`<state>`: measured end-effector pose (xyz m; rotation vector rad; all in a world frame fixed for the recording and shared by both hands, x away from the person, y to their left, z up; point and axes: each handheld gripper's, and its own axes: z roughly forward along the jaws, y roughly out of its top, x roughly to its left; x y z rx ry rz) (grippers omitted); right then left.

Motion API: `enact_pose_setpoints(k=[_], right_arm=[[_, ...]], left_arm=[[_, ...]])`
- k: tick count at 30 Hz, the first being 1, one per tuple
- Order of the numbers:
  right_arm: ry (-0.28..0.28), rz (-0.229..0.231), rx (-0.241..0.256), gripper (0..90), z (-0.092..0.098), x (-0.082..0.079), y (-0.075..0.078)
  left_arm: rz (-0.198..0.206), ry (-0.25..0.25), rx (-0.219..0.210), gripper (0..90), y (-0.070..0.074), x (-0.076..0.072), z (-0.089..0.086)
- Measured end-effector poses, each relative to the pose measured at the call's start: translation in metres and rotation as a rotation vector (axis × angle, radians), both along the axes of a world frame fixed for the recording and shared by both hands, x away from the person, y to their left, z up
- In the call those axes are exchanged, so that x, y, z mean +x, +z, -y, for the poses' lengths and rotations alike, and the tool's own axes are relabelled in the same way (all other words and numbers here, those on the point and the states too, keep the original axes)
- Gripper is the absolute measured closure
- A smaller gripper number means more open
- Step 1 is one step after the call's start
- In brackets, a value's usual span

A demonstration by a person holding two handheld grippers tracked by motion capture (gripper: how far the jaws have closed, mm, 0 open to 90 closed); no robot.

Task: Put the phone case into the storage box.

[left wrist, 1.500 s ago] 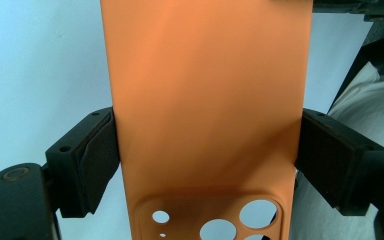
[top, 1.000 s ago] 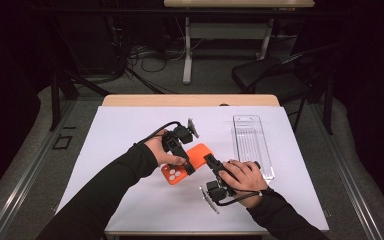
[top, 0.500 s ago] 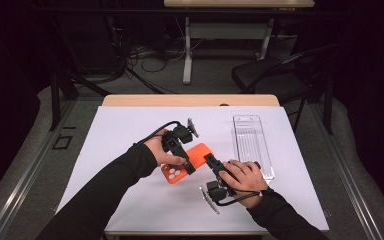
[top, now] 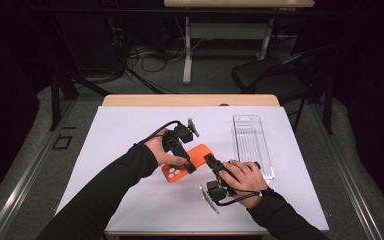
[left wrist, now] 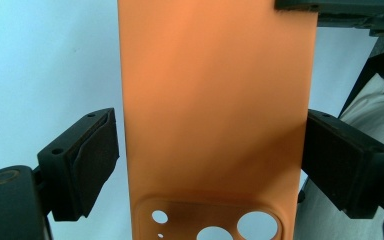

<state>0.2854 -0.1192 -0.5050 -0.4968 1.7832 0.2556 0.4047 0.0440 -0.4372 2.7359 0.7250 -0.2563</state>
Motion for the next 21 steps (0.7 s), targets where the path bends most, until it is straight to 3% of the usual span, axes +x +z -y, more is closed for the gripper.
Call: enact_pose_setpoints(k=[21], right_arm=[[-0.035, -0.031, 0.002, 80.5, 0.004, 0.004, 0.0]], left_arm=[[0.036, 0.032, -0.025, 12.2, 0.016, -0.001, -0.017]])
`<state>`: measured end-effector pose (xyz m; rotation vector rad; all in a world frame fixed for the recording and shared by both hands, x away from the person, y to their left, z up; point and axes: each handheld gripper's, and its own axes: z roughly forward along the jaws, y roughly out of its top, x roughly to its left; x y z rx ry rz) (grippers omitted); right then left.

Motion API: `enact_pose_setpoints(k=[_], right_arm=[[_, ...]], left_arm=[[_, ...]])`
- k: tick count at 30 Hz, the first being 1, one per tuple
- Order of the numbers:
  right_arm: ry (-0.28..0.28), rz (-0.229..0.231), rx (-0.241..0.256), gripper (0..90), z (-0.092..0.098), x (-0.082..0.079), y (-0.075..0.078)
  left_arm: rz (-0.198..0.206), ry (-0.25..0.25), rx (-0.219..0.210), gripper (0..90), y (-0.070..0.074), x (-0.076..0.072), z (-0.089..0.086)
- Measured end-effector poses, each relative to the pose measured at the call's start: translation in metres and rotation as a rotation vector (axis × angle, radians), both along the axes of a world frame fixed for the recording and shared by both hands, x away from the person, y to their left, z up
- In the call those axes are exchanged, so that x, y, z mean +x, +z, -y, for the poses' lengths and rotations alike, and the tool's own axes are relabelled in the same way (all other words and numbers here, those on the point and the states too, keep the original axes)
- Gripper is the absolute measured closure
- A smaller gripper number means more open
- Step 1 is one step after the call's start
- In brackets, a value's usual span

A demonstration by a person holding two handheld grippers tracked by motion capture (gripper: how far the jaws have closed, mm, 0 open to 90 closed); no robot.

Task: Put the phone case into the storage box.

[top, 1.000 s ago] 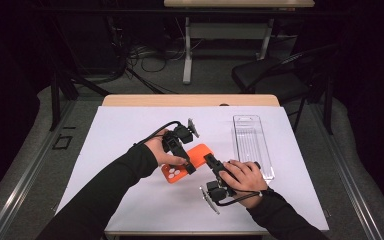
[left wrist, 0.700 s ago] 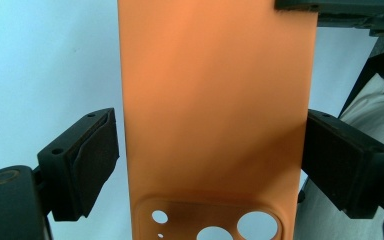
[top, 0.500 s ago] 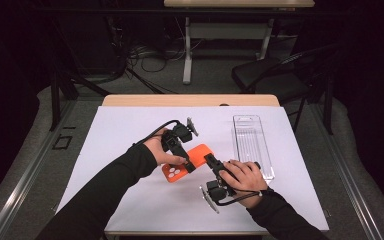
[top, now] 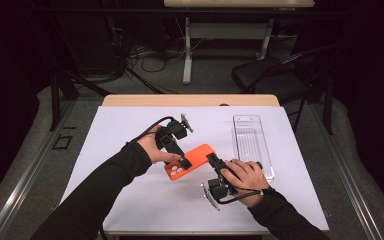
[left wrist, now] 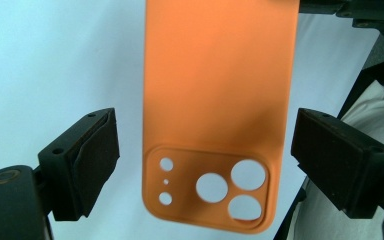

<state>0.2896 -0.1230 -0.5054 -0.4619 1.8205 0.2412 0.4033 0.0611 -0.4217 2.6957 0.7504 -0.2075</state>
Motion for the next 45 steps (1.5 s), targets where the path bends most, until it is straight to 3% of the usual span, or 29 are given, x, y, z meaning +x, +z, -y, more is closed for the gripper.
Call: enact_pose_setpoints(k=[17, 25, 34, 37, 40, 45], right_arm=[[-0.028, -0.008, 0.01, 80.5, 0.009, 0.001, 0.002], [-0.038, -0.02, 0.025, 80.5, 0.012, 0.001, 0.002], [-0.063, -0.079, 0.1, 80.5, 0.018, 0.005, 0.006], [-0.079, -0.122, 0.167, 80.5, 0.021, 0.007, 0.009], [-0.081, -0.131, 0.175, 80.5, 0.023, 0.008, 0.012], [-0.116, -0.181, 0.243, 80.5, 0.028, 0.009, 0.013]], left_arm=[[0.03, 0.041, 0.006, 12.3, 0.005, 0.004, -0.015], [0.072, 0.062, 0.001, 12.6, 0.01, 0.005, -0.025], [0.083, 0.099, -0.005, 13.5, 0.014, 0.008, -0.04], [0.085, 0.106, -0.006, 13.6, 0.014, 0.008, -0.043], [0.087, 0.113, -0.002, 13.5, 0.015, 0.009, -0.047], [0.089, 0.124, -0.012, 13.6, 0.016, 0.009, -0.052]])
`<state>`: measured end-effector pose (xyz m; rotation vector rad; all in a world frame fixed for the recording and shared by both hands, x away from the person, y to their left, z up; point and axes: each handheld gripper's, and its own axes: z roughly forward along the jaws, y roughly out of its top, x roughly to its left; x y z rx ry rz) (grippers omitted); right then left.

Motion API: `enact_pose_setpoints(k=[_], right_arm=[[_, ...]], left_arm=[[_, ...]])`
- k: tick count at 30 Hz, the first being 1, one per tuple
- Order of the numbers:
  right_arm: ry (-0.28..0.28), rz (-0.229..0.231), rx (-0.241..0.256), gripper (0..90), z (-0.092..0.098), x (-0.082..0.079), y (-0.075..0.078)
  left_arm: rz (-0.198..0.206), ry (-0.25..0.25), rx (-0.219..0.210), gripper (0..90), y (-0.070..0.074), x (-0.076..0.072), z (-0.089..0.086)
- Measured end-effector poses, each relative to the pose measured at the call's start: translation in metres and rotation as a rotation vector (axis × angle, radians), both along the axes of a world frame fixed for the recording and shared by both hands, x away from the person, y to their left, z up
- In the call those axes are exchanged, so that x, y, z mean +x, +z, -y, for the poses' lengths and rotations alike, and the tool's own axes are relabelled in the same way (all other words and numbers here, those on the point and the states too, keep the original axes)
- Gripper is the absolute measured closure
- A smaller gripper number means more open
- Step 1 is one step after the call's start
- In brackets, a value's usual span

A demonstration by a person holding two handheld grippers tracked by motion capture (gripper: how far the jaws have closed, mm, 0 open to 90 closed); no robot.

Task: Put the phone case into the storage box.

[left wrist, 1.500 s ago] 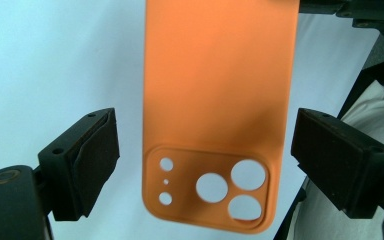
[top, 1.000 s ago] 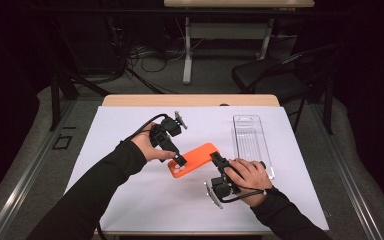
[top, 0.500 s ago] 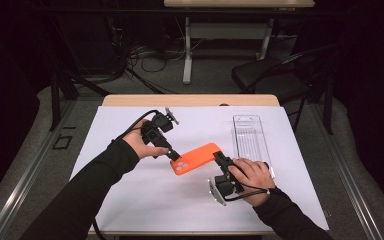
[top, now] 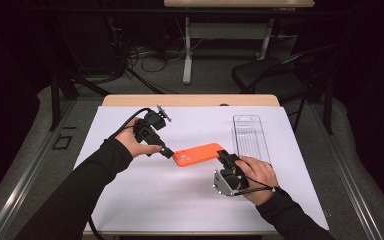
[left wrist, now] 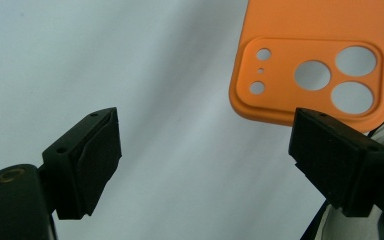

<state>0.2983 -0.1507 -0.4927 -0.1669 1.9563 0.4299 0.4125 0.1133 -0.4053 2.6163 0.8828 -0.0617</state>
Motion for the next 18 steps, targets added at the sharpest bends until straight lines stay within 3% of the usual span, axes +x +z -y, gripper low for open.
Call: enact_pose_setpoints(k=[8, 13, 18], right_arm=[[-0.004, -0.012, 0.014, 80.5, 0.0021, 0.0013, 0.0015], [-0.02, -0.04, 0.047, 80.5, 0.0025, 0.002, 0.0009], [-0.04, -0.071, 0.1, 80.5, 0.0055, 0.0045, 0.0031]], left_arm=[[0.008, 0.009, -0.001, 13.7, -0.0001, -0.0001, -0.0032], [0.02, 0.01, -0.005, 14.3, 0.0004, -0.0001, -0.0035], [0.067, 0.034, -0.034, 15.3, 0.0049, 0.0005, -0.0069]])
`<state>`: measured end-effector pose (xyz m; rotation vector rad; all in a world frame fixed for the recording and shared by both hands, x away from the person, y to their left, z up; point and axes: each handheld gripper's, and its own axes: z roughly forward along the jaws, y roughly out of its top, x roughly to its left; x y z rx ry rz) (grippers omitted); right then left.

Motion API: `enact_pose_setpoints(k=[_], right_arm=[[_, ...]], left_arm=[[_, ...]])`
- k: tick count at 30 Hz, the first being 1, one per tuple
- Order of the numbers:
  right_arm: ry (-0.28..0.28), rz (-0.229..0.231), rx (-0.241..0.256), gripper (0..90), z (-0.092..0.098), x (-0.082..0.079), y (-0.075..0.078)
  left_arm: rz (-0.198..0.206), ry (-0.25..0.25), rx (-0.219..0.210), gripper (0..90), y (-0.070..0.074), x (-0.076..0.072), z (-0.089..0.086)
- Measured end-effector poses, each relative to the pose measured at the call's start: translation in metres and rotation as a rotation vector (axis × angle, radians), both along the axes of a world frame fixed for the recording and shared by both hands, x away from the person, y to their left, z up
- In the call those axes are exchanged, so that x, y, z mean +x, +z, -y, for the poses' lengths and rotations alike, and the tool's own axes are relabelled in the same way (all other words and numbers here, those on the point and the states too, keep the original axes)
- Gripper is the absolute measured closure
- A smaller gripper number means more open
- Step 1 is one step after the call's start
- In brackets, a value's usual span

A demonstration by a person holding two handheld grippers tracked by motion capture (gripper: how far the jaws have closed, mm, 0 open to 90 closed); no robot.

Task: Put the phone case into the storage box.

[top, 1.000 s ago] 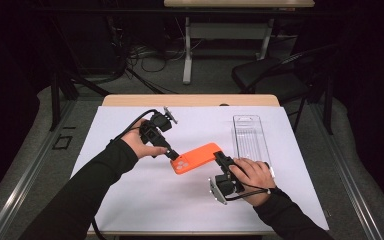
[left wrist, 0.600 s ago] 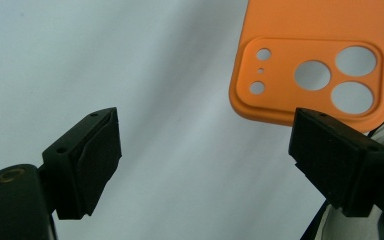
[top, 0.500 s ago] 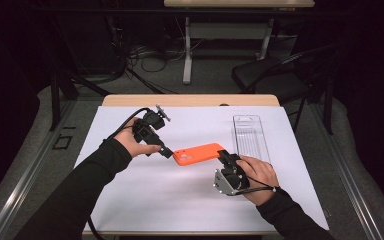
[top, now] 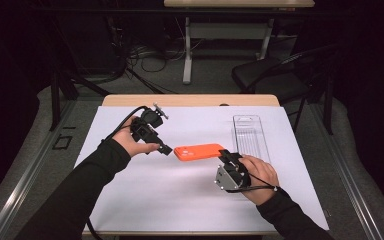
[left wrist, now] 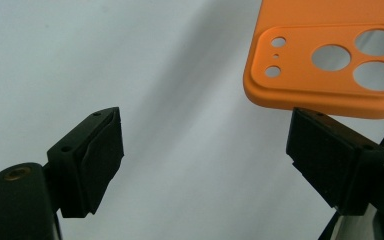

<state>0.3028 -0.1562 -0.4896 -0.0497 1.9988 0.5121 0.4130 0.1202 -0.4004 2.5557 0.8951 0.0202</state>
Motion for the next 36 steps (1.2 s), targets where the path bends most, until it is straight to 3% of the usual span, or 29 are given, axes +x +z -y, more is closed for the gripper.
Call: enact_pose_setpoints(k=[3, 12, 17, 20, 25, 26, 28, 31, 36], right_arm=[[-0.02, -0.03, 0.064, 80.5, 0.004, 0.003, 0.0], [-0.049, -0.08, 0.134, 80.5, 0.004, 0.006, 0.004], [-0.076, -0.126, 0.228, 80.5, 0.005, 0.01, 0.008], [-0.088, -0.142, 0.25, 80.5, 0.005, 0.011, 0.009], [-0.094, -0.174, 0.296, 80.5, 0.006, 0.014, 0.011], [-0.099, -0.19, 0.332, 80.6, 0.007, 0.016, 0.012], [-0.102, -0.201, 0.347, 80.6, 0.008, 0.017, 0.012], [-0.116, -0.239, 0.419, 80.6, 0.01, 0.02, 0.014], [-0.136, -0.269, 0.487, 80.5, 0.013, 0.023, 0.016]], left_arm=[[0.026, 0.016, -0.025, 15.7, 0.001, 0.001, -0.003], [0.133, 0.083, -0.104, 17.7, 0.0, 0.003, -0.011], [0.196, 0.113, -0.157, 21.6, 0.0, 0.002, -0.014], [0.226, 0.128, -0.191, 22.0, -0.003, 0.002, -0.016], [0.246, 0.144, -0.217, 22.5, -0.005, 0.002, -0.017], [0.251, 0.151, -0.225, 22.5, -0.005, 0.002, -0.017], [0.262, 0.16, -0.243, 22.5, -0.006, 0.002, -0.016], [0.287, 0.17, -0.27, 24.1, -0.006, 0.001, -0.015], [0.307, 0.182, -0.32, 27.6, -0.011, -0.003, -0.012]])
